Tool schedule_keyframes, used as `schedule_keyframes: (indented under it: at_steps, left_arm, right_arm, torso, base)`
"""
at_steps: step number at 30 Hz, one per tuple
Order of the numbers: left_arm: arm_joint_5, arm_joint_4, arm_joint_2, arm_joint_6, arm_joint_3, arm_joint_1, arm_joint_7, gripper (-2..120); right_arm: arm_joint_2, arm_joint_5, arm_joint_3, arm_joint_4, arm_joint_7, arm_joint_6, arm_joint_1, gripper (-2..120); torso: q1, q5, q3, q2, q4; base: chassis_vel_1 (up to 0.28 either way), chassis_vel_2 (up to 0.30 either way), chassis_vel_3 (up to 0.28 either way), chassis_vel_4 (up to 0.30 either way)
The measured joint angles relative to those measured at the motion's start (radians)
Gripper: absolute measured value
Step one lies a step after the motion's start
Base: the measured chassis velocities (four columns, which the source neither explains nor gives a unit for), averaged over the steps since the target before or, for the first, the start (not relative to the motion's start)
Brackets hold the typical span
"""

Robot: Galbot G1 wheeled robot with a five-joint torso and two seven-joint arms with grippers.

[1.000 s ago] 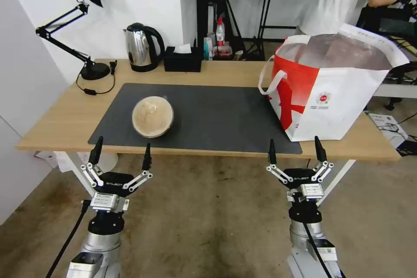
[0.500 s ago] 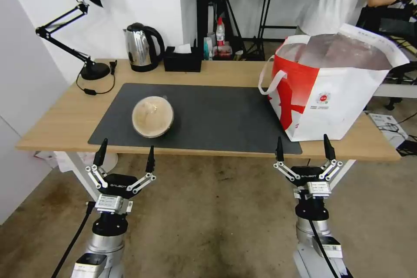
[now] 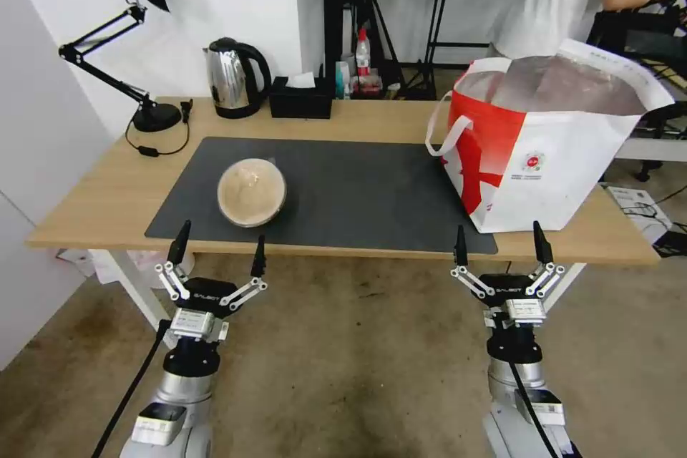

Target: Pick up the trash from the table and place it into the takeout bag.

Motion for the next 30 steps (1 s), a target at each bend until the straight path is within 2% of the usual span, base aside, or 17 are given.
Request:
schedule_keyframes:
  at_steps: [10, 14, 17, 23, 30]
  left_arm:
    - [0.007, 0.001, 0.040, 0.107, -0.052, -0.043, 0.055, 100]
    - [0.007, 0.004, 0.042, 0.137, -0.082, -0.066, 0.097, 100]
    - [-0.002, 0.011, 0.048, 0.173, -0.110, -0.102, 0.153, 100]
    - [-0.024, 0.032, 0.058, 0.202, -0.143, -0.127, 0.231, 100]
    - [-0.038, 0.060, 0.078, 0.224, -0.149, -0.161, 0.259, 100]
  right_arm:
    - [0.000, 0.000, 0.000, 0.001, 0.000, -0.001, 0.000, 100]
    - [0.000, 0.000, 0.000, 0.001, 0.000, -0.001, 0.000, 100]
    - [0.000, 0.001, 0.000, 0.001, 0.000, -0.001, 0.000, 100]
    - [0.000, 0.001, 0.000, 0.001, 0.000, -0.001, 0.000, 100]
    - [0.000, 0.001, 0.000, 0.001, 0.000, -0.001, 0.000, 100]
  torso:
    - [0.000, -0.0001, 0.000, 0.000, 0.0000]
    - [0.000, 0.0000, 0.000, 0.000, 0.0000]
    - [0.000, 0.0000, 0.000, 0.000, -0.0001]
    - [0.000, -0.0001, 0.000, 0.000, 0.0000]
    - [0.000, -0.0001, 0.000, 0.000, 0.0000]
  base:
    - [0.000, 0.000, 0.000, 0.000]
    - [0.000, 0.000, 0.000, 0.000]
    - [0.000, 0.000, 0.000, 0.000]
    - [0.000, 0.000, 0.000, 0.000]
    - [0.000, 0.000, 0.000, 0.000]
